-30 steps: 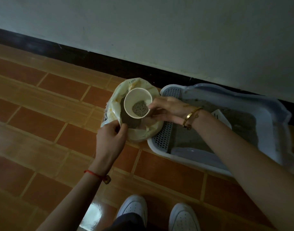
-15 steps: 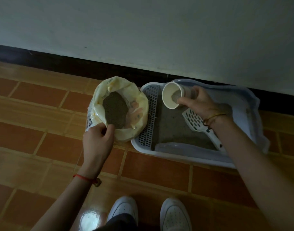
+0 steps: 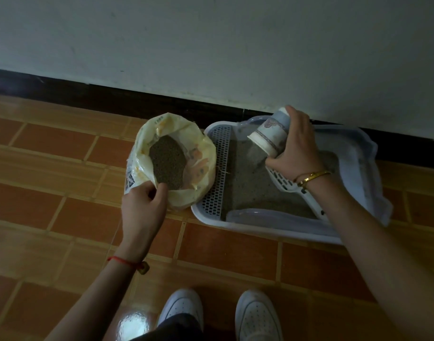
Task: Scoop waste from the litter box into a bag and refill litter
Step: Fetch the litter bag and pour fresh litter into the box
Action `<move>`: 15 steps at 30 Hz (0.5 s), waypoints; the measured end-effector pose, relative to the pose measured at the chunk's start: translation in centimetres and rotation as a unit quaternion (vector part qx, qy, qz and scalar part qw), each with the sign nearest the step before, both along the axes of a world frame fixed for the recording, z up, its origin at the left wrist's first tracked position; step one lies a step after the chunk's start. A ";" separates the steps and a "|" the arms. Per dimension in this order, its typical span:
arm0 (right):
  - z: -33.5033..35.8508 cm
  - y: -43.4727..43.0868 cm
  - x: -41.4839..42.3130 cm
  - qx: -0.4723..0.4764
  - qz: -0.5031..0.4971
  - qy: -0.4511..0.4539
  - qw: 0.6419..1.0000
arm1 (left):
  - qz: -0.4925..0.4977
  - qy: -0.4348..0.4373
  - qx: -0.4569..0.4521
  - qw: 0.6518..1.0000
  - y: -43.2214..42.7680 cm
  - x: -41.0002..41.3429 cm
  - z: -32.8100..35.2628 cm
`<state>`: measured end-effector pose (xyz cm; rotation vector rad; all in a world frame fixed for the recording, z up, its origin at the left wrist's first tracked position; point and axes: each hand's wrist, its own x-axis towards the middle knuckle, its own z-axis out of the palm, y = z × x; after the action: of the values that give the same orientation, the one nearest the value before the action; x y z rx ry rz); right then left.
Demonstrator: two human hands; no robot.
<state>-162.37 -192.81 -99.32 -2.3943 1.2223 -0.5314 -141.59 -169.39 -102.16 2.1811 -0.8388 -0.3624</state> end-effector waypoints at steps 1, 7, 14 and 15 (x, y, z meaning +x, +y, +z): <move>0.0 -0.1 -0.1 -0.018 0.001 -0.004 1.000 | 0.001 0.000 -0.002 1.000 0.0 0.0 0.0; 1.2 0.0 0.2 -0.099 0.013 -0.011 0.995 | -0.003 0.008 -0.007 1.000 0.1 0.0 0.0; 3.0 1.6 2.2 -0.127 0.040 -0.093 0.987 | 0.001 0.014 -0.010 1.000 0.3 0.1 0.2; 3.2 1.9 2.8 -0.095 0.043 -0.114 0.988 | 0.002 0.014 -0.012 1.000 0.3 0.0 0.2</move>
<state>-159.58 -190.87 -96.10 -2.4451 1.0043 -0.9022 -141.58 -169.08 -101.93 2.1508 -0.8187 -0.3794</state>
